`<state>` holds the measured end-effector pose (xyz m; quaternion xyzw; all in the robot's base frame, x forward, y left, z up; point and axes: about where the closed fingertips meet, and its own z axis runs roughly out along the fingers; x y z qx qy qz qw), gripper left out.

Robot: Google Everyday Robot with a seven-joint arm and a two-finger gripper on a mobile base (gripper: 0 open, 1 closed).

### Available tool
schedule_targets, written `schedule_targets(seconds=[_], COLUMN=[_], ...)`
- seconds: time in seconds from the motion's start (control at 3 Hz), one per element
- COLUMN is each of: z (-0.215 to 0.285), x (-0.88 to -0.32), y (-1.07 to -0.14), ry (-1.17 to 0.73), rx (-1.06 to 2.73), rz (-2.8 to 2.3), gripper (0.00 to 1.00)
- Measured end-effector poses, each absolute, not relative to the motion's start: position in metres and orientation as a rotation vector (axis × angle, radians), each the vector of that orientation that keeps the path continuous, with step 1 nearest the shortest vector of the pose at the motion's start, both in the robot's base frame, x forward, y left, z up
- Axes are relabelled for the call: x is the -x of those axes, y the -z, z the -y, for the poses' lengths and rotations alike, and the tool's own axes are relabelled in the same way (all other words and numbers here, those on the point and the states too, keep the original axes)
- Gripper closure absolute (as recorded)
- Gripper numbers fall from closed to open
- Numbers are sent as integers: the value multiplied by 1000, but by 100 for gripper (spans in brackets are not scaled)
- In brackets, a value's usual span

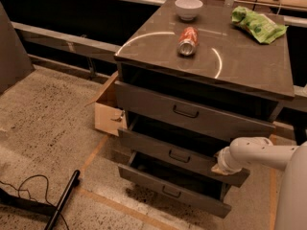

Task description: Open middle drawer

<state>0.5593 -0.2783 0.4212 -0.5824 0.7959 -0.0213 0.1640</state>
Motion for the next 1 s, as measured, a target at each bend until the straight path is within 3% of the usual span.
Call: schedule_targets(seconds=[0.67,1.0], z=[278,263], x=[-559,-535], y=[-431,-453], ry=[60,-26], rx=[1660,1687], rz=[-2269,-2265], gripper=[17,0])
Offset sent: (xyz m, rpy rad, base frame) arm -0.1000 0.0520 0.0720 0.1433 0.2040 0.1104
